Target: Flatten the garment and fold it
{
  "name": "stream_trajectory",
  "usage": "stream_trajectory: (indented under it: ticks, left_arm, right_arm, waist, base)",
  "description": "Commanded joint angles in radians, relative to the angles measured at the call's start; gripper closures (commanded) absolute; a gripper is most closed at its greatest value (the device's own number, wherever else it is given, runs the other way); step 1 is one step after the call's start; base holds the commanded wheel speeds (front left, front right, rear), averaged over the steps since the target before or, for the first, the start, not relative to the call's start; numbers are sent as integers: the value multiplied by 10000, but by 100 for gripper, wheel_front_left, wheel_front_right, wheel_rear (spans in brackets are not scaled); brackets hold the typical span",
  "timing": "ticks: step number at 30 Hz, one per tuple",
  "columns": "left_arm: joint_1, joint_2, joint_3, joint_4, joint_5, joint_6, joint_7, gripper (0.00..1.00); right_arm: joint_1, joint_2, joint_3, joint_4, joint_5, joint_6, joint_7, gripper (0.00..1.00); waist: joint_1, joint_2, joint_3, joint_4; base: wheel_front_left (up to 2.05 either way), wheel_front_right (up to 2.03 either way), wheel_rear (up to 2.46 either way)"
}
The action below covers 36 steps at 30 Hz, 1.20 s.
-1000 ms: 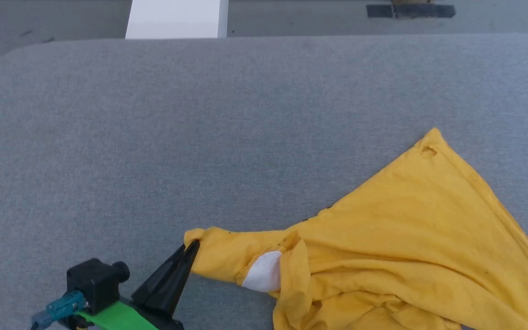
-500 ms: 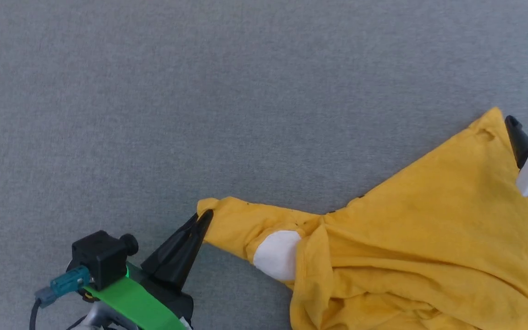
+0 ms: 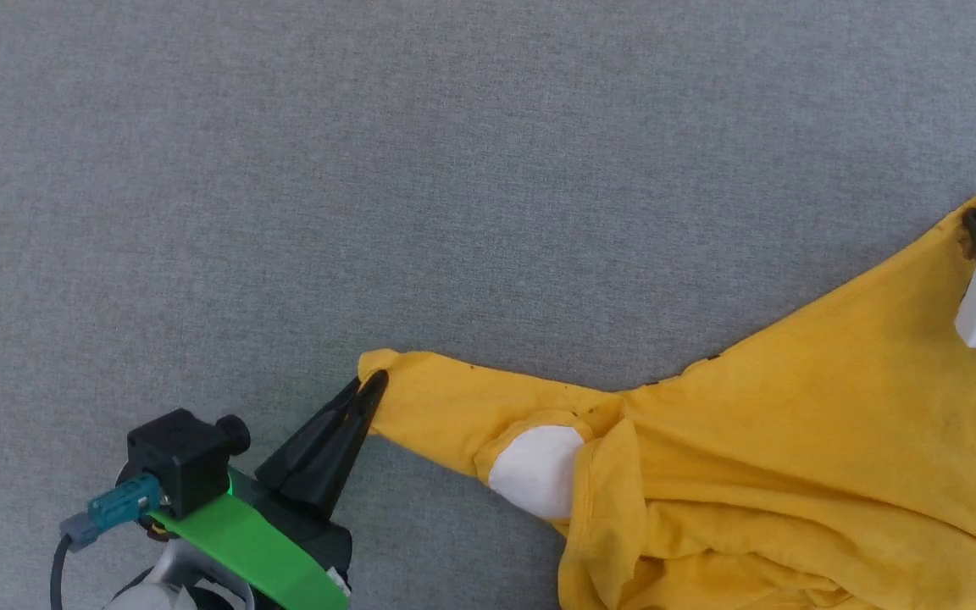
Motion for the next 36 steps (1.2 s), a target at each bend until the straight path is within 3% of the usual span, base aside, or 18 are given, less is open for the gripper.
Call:
stream_trajectory:
  ticks: [1, 11, 14, 15, 21, 25, 36]
  left_arm:
    - [-171, -45, 56, 55, -17, -32, -47, 100]
    - [-1261, -188, 496, 982, 387, -218, -596, 100]
    - [-2038, -341, 687, 1680, 493, -432, -817, 100]
    - [-3082, -406, 944, 2512, 645, -695, -996, 100]
    - [-5313, -571, 1577, 4035, 519, -1318, -1318, 100]
    - [-6740, -670, 1407, 5056, 586, -1728, -829, 100]
    - [-9580, -1087, 1086, 7421, 451, -2137, 511, 100]
  right_arm:
    - [-1, 2, 75, 90, 9, -13, 76, 100]
    - [-181, 237, 580, -50, 410, -13, -1497, 100]
    - [-359, 462, 691, 94, 583, -13, -2214, 100]
    - [-768, 587, 969, 294, 715, -13, -2990, 100]
    - [-2102, 774, 1300, 956, 863, -13, -4339, 100]
    - [-3050, 811, 1541, 1683, 819, -13, -4886, 100]
    - [-4868, 836, 2259, 3762, 790, -13, -5378, 100]
  waist:
    - [-1, 0, -172, -69]
    - [-1, 0, -1554, -476]
    - [-1, 0, -2089, -610]
    - [-1, 0, -2672, -775]
    - [-1, 0, -3795, -1078]
    - [-1, 0, -4454, -1284]
    - [-1, 0, -5566, -1655]
  base:
    - [0, 0, 0]
    - [0, 0, 0]
    - [0, 0, 0]
    - [0, 0, 0]
    - [0, 0, 0]
    - [0, 0, 0]
    - [0, 0, 0]
